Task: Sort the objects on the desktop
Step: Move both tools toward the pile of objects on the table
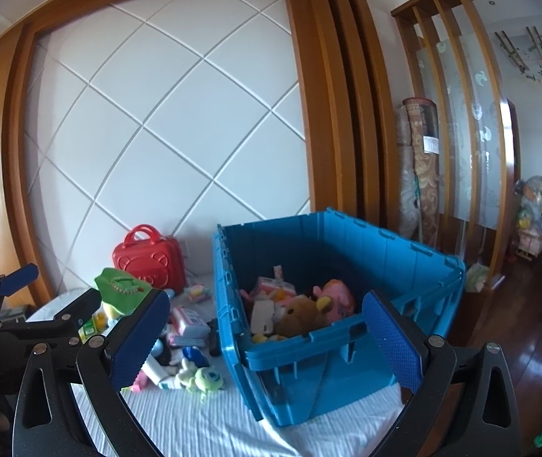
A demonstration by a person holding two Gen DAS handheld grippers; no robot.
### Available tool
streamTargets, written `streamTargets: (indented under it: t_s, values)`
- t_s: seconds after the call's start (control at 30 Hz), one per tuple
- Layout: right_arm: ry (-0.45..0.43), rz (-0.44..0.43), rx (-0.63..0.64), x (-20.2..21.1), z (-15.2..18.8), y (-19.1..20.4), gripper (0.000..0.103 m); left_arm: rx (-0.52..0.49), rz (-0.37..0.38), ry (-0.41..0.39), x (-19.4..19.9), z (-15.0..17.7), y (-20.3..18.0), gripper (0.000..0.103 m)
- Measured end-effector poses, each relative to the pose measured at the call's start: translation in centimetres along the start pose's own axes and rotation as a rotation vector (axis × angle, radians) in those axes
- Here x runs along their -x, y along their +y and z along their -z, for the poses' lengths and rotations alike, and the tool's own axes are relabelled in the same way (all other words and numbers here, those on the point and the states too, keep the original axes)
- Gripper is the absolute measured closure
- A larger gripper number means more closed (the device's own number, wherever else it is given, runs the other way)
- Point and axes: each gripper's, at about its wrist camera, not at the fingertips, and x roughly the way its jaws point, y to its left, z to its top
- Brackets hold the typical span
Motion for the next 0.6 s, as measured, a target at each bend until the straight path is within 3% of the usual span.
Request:
streamTargets:
  t_s: [0.6]
  values:
    - [-0.005, -0.023, -0.019, 0.6, 0.5, -0.6, 0.000, -0.011, -0.007, 0.022, 0.4, 1.1, -0.7, 0.000]
